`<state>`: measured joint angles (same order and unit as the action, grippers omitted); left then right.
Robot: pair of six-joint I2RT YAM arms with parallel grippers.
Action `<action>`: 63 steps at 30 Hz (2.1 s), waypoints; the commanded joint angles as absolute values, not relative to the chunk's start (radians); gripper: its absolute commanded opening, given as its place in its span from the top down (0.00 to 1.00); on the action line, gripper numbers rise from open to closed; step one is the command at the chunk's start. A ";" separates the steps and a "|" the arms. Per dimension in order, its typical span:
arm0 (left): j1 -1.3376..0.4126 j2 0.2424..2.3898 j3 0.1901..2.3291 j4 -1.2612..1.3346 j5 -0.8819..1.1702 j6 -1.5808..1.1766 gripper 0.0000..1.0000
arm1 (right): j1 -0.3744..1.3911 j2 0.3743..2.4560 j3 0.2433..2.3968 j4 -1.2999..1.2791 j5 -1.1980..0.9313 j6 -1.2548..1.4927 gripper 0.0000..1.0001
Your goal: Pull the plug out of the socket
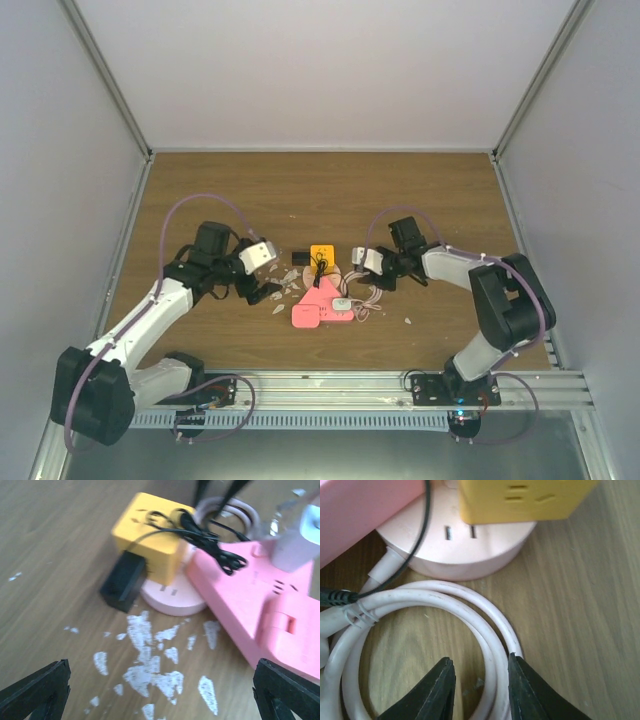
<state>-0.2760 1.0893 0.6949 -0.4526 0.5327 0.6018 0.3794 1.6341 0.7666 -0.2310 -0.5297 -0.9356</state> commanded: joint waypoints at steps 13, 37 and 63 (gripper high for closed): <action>-0.547 1.020 0.609 -0.397 0.451 0.743 0.01 | 0.316 1.270 0.843 -0.399 -0.665 -0.851 0.22; -0.619 0.853 0.620 -0.600 0.335 0.995 0.01 | 0.735 1.188 0.743 -0.391 -0.509 -0.861 0.02; -0.899 0.679 0.340 -0.191 0.135 1.167 0.07 | 0.817 1.223 0.581 -0.126 -0.326 -0.788 0.57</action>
